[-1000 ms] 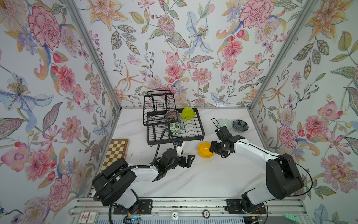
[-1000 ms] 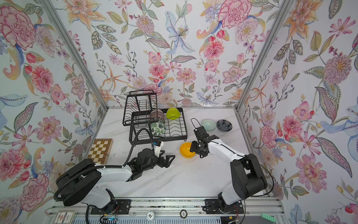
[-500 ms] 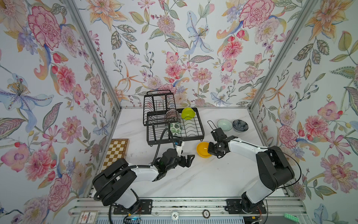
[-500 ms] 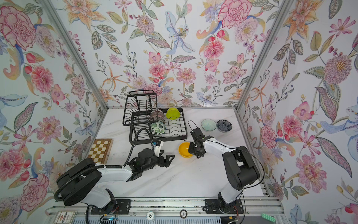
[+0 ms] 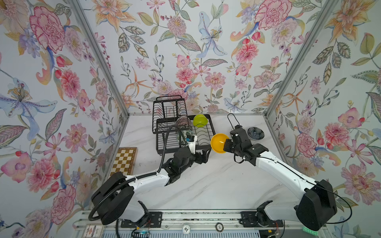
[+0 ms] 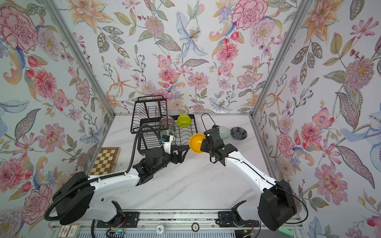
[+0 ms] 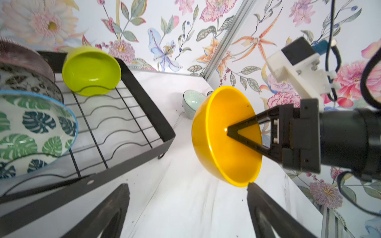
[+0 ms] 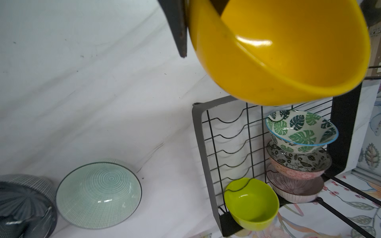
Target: Load the bowls into the dish rack
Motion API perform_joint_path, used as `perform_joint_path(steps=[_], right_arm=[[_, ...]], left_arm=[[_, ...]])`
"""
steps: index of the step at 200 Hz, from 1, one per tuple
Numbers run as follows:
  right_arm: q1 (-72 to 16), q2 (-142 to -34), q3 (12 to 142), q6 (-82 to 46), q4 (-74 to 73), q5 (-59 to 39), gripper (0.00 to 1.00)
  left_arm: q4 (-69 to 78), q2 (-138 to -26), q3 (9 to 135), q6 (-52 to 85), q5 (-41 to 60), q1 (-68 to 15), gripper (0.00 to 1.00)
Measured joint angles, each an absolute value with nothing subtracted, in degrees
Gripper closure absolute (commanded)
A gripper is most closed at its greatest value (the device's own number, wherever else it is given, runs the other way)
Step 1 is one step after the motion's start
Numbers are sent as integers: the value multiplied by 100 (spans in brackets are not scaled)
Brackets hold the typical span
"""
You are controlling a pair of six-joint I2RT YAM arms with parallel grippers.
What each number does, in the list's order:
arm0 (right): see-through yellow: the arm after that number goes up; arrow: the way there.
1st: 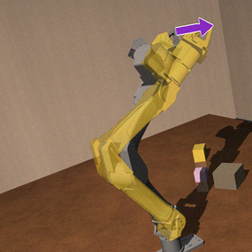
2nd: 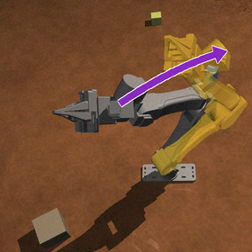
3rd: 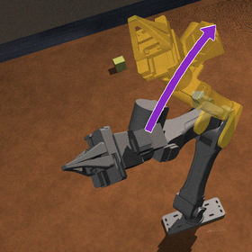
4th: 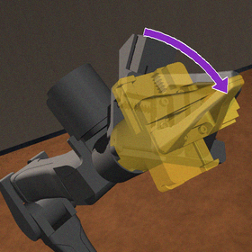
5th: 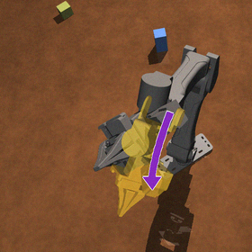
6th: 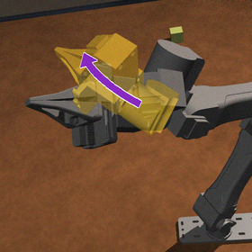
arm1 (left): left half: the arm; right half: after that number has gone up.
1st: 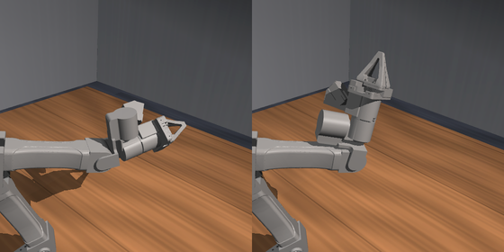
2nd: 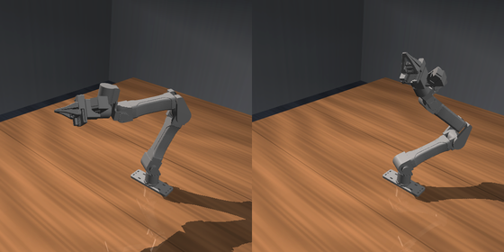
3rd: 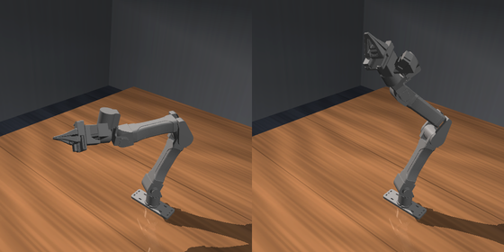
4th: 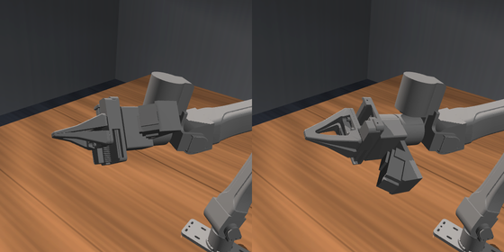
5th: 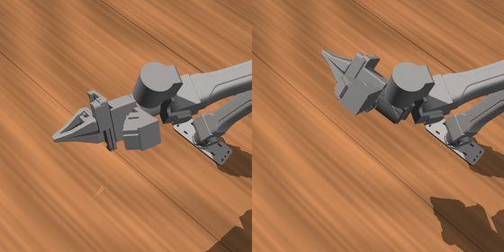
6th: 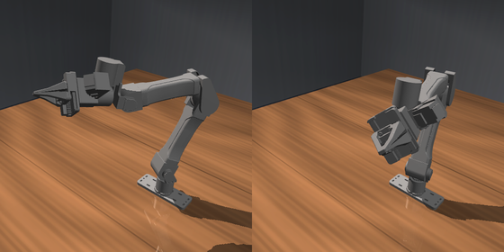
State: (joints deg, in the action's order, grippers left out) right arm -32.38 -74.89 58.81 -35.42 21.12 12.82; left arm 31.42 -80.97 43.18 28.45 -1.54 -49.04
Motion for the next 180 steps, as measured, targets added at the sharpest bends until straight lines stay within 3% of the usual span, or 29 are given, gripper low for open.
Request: perform_joint_path(steps=[34, 65, 124, 151, 180], right_arm=[[-3601, -7306, 5986, -3363, 1710, 1647, 95], [-3710, -7266, 6071, -3225, 1363, 1962, 95], [-3791, -6914, 5929, -3065, 958, 2368, 94], [-3793, -6884, 5795, -3004, 821, 2386, 89], [-3874, -6910, 5767, -2902, 873, 2279, 80]], left_arm=[[2589, -8149, 5371, 2832, -534, -4908, 19], [2180, -8510, 6114, 2849, -832, -4915, 38], [2104, -8965, 6379, 2847, -897, -4960, 71], [2169, -9061, 6429, 2812, -878, -4993, 89], [2067, -9194, 6445, 2646, -1107, -4978, 100]])
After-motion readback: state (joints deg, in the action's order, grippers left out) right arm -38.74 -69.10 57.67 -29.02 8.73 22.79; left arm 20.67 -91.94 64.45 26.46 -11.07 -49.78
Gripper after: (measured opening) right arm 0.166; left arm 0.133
